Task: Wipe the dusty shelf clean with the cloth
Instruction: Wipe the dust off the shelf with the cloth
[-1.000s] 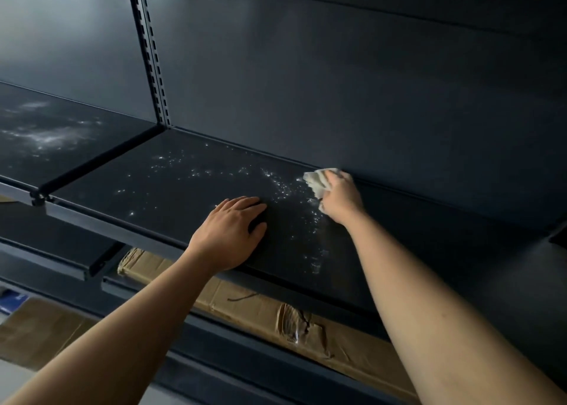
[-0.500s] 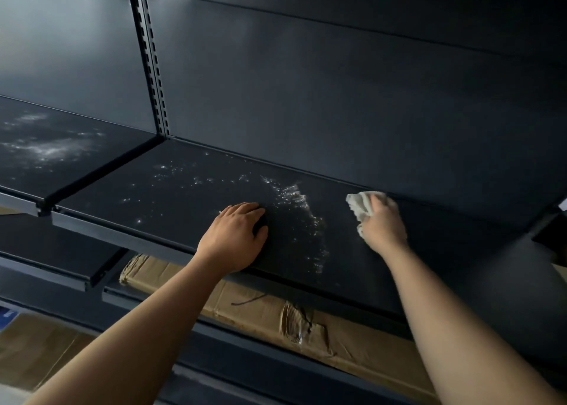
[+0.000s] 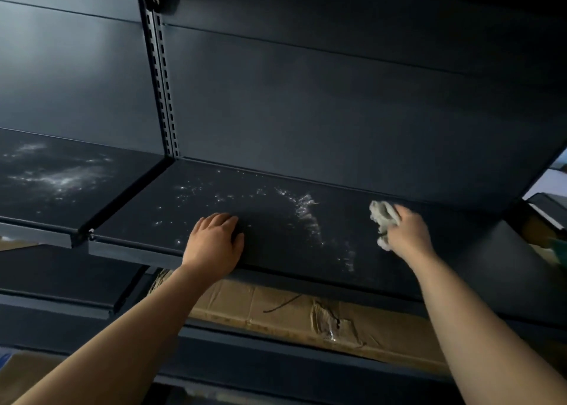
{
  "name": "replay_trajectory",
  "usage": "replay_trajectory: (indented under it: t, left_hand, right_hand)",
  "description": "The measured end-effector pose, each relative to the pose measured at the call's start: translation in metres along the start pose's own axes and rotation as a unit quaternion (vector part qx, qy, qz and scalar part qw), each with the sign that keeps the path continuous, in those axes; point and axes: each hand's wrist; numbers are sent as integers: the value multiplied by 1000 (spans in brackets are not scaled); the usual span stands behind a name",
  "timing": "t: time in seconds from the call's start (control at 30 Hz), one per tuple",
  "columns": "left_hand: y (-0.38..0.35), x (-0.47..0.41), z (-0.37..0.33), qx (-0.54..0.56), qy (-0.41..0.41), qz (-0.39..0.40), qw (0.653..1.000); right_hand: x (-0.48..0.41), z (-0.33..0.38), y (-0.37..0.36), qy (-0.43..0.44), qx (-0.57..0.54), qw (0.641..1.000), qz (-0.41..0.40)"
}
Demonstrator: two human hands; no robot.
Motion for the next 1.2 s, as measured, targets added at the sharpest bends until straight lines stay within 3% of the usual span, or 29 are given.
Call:
replay_trajectory:
  t: [0.1, 0.17, 0.33, 0.43, 0.53, 0.57, 0.63, 0.7, 0.8, 0.9, 0.97, 1.07, 1.13, 1.2]
  left_hand:
    - [2, 0, 10, 5, -2, 13, 1000]
    - [0, -1, 10, 7, -12, 21, 1000]
    - [-2, -1, 12, 7, -24, 33, 999]
    - [-1, -2, 13, 8, -33, 45, 998]
    - [0, -3, 13, 17, -35, 53, 998]
    - [0, -3, 13, 18, -36, 53, 998]
    - [0, -2, 13, 17, -41, 55, 998]
    - [0, -2, 11, 17, -45, 55, 997]
    - [1, -1, 6, 19, -50, 60, 997]
    - [2, -1, -3, 23, -60, 61, 996]
    - [2, -3, -8, 24, -58, 56, 996]
    - [3, -6, -16, 20, -51, 59, 997]
    - [3, -7, -19, 17, -47, 61, 997]
    - [2, -9, -22, 17, -37, 60, 997]
  right_hand:
    - [36, -7, -17, 6, 203, 979, 10]
    - [55, 9, -44, 60, 203, 977, 18]
    - [89, 54, -91, 105, -30, 988, 107]
    - [85, 68, -70, 27, -178, 983, 30]
    - [88, 55, -34, -74, -284, 956, 16]
    - [91, 49, -31, -78, -232, 969, 1]
    - [97, 33, -32, -30, -17, 999, -4]
    - [98, 31, -38, 32, 88, 996, -1]
    - [87, 42, -38, 11, 89, 996, -19]
    - [83, 53, -41, -43, 20, 998, -46]
    - [89, 60, -52, -13, 20, 999, -21]
    - [94, 54, -78, 65, 226, 968, 81]
    - [89, 41, -89, 122, 260, 957, 41]
    - [78, 33, -87, 128, 193, 973, 4]
Point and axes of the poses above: each hand's wrist, its own x-axis away from the middle knuckle, its own y-axis out of the back of the hand, z = x × y, and after that the axes turned 3 degrees about -z, right-handed
